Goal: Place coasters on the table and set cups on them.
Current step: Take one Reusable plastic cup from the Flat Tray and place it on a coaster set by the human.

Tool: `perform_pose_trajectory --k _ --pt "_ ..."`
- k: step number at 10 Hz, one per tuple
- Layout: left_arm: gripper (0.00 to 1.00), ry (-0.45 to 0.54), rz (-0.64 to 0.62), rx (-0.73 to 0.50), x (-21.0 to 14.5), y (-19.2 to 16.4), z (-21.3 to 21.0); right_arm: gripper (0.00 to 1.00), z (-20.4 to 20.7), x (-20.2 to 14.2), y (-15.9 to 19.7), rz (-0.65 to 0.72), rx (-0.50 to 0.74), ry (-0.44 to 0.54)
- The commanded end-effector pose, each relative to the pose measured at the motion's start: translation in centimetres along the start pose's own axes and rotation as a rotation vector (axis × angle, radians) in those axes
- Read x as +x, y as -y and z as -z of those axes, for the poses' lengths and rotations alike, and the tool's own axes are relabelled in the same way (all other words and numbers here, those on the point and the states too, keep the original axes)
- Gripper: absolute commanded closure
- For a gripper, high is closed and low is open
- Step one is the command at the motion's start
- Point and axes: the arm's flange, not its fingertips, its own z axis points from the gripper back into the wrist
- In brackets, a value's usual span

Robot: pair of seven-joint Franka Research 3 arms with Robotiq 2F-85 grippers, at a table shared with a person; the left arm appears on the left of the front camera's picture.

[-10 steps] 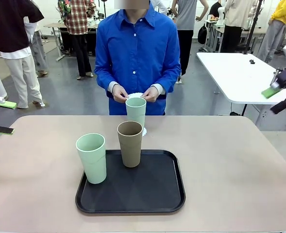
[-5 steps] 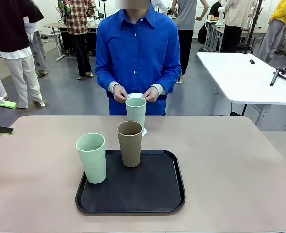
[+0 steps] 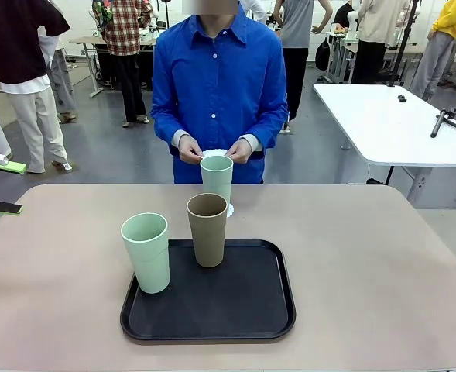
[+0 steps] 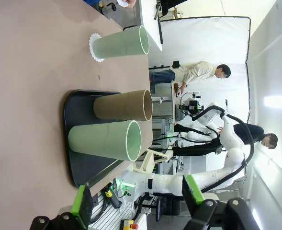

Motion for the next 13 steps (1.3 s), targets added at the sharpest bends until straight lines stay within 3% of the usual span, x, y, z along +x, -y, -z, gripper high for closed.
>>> perform_pose_trajectory --k 1,4,13 --pt "0.0 0.006 0.008 -0.015 0.0 0.0 -0.1 0.0 0.0 -0.8 1.0 -0.008 0.017 0.037" --pt "0.0 0.006 0.008 -0.015 0.0 0.0 -0.1 0.0 0.3 -1.6 2.0 -0.023 0.022 0.068" --pt "0.0 0.006 0.008 -0.015 0.0 0.0 -0.1 0.0 -0.4 -1.5 1.9 0.007 0.015 0.038"
